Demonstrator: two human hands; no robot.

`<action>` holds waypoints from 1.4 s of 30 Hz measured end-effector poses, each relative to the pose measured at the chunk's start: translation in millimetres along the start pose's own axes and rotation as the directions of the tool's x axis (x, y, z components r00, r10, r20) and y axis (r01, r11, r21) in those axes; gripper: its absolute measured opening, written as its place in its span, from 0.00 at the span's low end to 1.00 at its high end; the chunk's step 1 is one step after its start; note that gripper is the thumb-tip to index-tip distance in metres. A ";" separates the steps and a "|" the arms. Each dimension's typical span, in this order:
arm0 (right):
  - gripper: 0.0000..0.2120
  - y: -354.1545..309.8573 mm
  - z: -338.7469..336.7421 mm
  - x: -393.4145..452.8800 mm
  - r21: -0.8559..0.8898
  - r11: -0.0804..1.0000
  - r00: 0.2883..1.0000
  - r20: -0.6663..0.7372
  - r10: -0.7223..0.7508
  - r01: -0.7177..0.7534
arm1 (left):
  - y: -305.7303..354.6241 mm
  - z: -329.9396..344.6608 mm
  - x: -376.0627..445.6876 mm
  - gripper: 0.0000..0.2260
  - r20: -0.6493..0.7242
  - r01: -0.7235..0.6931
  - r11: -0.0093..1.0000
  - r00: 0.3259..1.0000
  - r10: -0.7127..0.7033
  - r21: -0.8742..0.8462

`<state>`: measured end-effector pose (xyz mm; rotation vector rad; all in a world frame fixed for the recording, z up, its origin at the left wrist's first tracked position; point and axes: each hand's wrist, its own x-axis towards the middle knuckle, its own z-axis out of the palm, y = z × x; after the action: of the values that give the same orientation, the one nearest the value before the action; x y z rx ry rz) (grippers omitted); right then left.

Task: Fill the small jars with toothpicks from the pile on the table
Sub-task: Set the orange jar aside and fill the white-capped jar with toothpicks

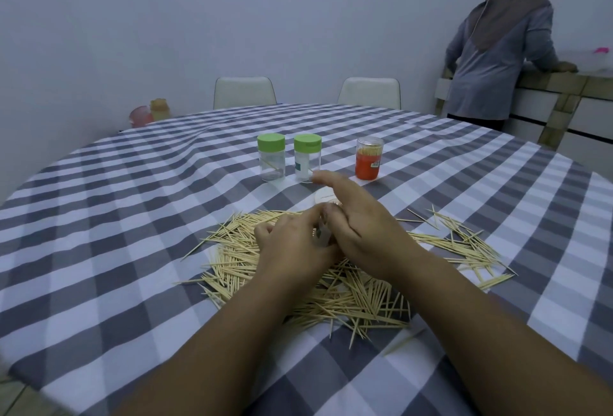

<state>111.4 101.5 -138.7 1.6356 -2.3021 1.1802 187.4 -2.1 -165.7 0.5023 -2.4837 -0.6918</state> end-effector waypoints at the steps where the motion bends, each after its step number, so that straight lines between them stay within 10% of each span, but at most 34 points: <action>1: 0.22 -0.7 1.1 0.1 0.022 1.000 1.000 0.017 0.014 -0.014 | -0.5 0.0 0.3 0.12 -0.001 0.001 1.000 1.000 -0.001 -0.005; 7: 0.28 1.3 1.3 7.3 -0.112 0.992 0.998 0.040 0.057 -0.053 | -2.6 1.7 1.4 0.22 0.049 -0.013 1.000 0.999 0.014 -0.018; 12: 0.16 2.1 -17.8 8.5 0.633 0.758 0.978 -0.004 0.209 -0.160 | -4.5 4.8 2.8 0.23 0.043 0.010 1.000 0.999 -0.011 0.002; 15: 0.14 12.7 -24.2 7.6 0.756 0.629 0.955 -0.014 0.295 -0.183 | -3.0 3.6 2.5 0.22 0.054 0.035 0.999 0.998 -0.033 -0.032; 23: 0.16 34.4 -30.7 -0.5 0.545 0.717 0.898 0.324 0.299 -0.435 | -3.9 2.8 3.1 0.16 0.008 0.097 0.992 0.995 -0.096 -0.080; 33: 0.15 18.7 -4.1 2.7 0.446 0.847 0.953 0.053 0.298 -0.290 | -4.1 4.4 3.2 0.14 -0.016 0.043 0.999 0.999 -0.043 0.008; 42: 0.27 16.9 8.3 0.4 -0.179 0.984 1.000 0.008 0.013 -0.011 | -5.8 7.1 5.1 0.10 -0.057 0.072 0.997 0.996 -0.072 -0.002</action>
<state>100.1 98.3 -153.5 1.5693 -2.3495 0.9374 180.6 -6.5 -172.3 0.6056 -2.4227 -0.6962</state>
